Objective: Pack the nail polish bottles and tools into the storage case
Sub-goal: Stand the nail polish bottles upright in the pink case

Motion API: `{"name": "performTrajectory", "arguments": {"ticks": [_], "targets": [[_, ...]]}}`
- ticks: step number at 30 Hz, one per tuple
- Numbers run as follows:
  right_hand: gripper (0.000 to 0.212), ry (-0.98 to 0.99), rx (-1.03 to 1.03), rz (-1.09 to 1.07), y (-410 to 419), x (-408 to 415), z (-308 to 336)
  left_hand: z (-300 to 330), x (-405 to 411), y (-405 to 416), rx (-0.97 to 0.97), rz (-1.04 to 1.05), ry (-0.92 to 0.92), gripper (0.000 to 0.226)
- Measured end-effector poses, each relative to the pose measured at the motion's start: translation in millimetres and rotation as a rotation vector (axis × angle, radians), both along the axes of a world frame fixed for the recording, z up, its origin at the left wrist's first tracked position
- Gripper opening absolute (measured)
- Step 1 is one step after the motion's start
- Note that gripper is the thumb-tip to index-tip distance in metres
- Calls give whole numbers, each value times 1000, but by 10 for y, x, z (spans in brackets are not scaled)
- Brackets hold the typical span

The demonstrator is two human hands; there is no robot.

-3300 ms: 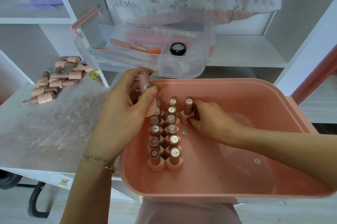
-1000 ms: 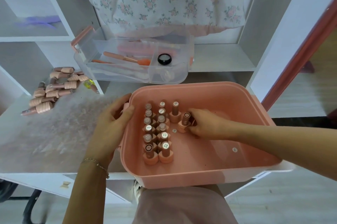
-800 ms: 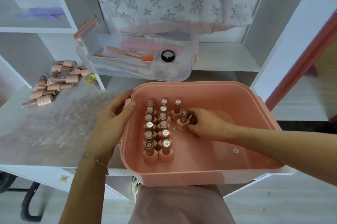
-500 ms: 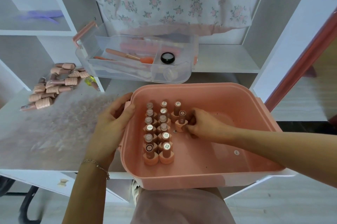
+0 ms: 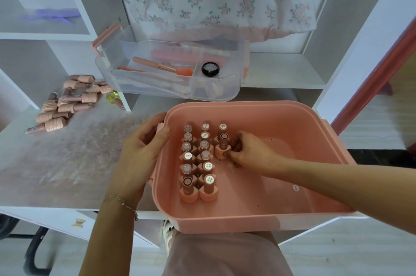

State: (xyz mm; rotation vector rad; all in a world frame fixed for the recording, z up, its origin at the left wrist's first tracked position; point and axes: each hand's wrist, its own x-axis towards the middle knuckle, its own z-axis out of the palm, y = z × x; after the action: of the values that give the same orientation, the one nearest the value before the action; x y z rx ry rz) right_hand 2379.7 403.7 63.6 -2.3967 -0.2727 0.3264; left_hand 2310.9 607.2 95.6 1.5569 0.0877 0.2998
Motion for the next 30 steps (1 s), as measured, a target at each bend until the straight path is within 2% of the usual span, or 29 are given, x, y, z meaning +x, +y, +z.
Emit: {"name": "performTrajectory", "arguments": {"ticks": [15,20,23,27,30], "targets": [[18,22,50,-32,8,26,-35,8,-3,-10,-33,11,14,21],[20,21,20,-39,-7,14,40,5,-2,-12,-19,15,20,21],[17,-2,-64,-32,-60,-9,170,-7,-9,-6,7,19,24,22],[15,-112,-211,45,-128,-125,379,-18,-9,4,37,26,41,23],[22,-291,-219,88,-64,-263,500,35,16,22,202,-6,59,22]]}}
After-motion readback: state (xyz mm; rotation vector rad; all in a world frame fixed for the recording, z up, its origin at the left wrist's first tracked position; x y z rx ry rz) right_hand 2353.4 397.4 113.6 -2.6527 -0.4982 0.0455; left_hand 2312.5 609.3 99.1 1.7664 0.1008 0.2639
